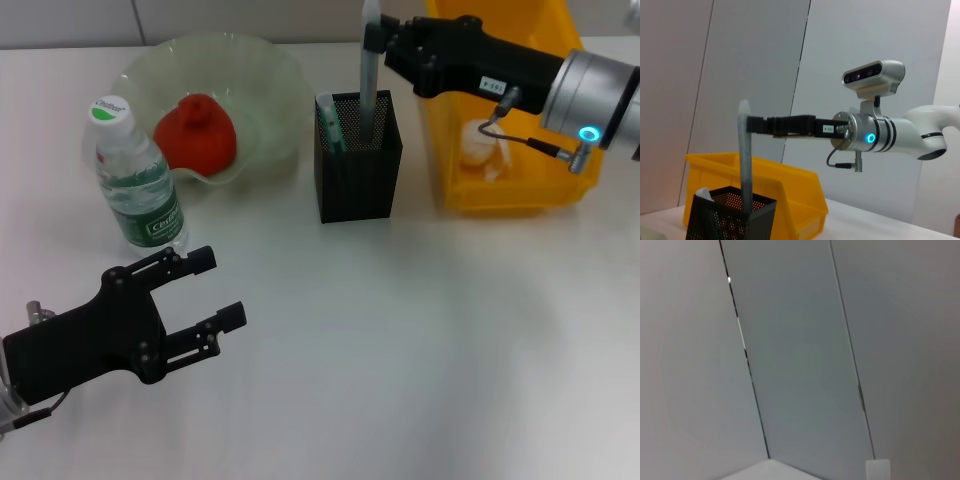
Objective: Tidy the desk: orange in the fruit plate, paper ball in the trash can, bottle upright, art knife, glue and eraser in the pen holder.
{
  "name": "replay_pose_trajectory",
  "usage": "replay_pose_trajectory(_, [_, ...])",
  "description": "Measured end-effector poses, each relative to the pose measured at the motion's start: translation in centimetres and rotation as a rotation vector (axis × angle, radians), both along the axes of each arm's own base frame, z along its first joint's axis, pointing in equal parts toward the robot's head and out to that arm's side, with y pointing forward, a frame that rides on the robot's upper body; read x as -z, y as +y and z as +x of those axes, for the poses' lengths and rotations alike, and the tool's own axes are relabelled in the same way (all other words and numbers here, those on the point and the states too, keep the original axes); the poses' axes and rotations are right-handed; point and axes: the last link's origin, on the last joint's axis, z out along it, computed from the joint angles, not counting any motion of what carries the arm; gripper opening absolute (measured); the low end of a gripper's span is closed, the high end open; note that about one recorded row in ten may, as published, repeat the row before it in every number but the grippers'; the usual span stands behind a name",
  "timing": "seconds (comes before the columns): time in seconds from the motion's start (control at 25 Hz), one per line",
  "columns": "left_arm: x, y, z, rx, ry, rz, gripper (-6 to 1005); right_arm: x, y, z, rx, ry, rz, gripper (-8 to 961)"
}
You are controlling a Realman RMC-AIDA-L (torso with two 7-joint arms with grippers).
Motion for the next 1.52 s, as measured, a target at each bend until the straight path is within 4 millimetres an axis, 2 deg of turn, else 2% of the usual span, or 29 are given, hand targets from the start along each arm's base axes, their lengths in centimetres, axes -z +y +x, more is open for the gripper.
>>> replay_pose_trajectory(0.44, [-0.1, -0.1, -0.1, -0.004, -0.003, 0.0, 738, 0.5, -0.2, 0.7, 0.0, -0.05, 0.001, 136])
replay_pose_trajectory(0.64, [-0.2, -0.1, -0.2, -0.01, -0.006, 0.005, 738, 0.8, -0.3, 0.7, -0.01, -0.063, -0.004, 312])
replay_pose_trajectory(0.84, [-0.2, -0.2, -0.2, -0.012, -0.006, 0.004, 738, 0.5, -1.0, 0.7, -0.032, -0.027, -0.011, 535])
replay_pose_trajectory(1.08, [-0.2, -0.2, -0.2, -0.015, -0.003, -0.005, 738, -1.7, -4.2, 1.6, -0.101, 0.068, -0.072, 645])
replay_pose_trajectory(1.28, [-0.2, 0.0, 0.0, 0.002, -0.002, -0.01, 738, -3.1, -8.2, 3.2, -0.192, 0.079, -0.179, 737])
replay_pose_trajectory(1.48, [-0.2, 0.2, 0.6, 0.044, 0.009, -0.07, 738, -3.2, -11.4, 5.7, -0.215, -0.001, -0.311, 735])
replay_pose_trajectory(1.52, [-0.1, 0.3, 0.7, 0.049, 0.018, -0.101, 738, -3.2, -11.4, 5.7, -0.215, -0.001, -0.311, 734])
